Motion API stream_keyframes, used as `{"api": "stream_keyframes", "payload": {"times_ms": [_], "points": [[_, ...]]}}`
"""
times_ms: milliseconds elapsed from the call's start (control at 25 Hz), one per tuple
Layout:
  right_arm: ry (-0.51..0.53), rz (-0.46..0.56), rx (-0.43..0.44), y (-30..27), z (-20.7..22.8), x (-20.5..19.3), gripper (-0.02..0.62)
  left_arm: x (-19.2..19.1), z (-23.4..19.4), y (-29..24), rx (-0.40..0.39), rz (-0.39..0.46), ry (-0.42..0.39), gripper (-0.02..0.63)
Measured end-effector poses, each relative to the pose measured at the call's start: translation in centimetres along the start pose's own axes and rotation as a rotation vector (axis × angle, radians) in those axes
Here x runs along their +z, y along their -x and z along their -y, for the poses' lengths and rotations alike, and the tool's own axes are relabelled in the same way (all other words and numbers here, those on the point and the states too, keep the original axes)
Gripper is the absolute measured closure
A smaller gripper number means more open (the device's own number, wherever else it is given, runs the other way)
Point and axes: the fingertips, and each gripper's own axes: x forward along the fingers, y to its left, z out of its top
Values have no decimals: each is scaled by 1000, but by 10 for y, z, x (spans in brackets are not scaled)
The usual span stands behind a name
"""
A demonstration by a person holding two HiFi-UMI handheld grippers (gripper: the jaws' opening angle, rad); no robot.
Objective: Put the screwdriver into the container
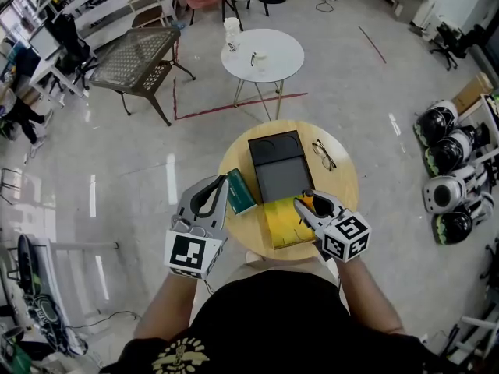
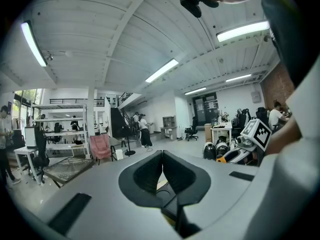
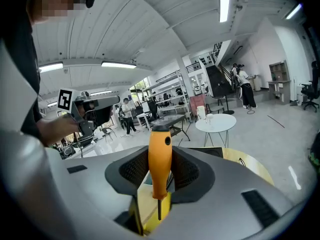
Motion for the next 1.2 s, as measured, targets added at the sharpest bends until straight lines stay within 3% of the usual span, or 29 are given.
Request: {"api": "stream_keyframes", "payload": {"times_ms": [1200], "points": [[-43, -243, -27, -45, 34, -134, 462, -7, 3, 10, -3, -38, -18, 588]]}}
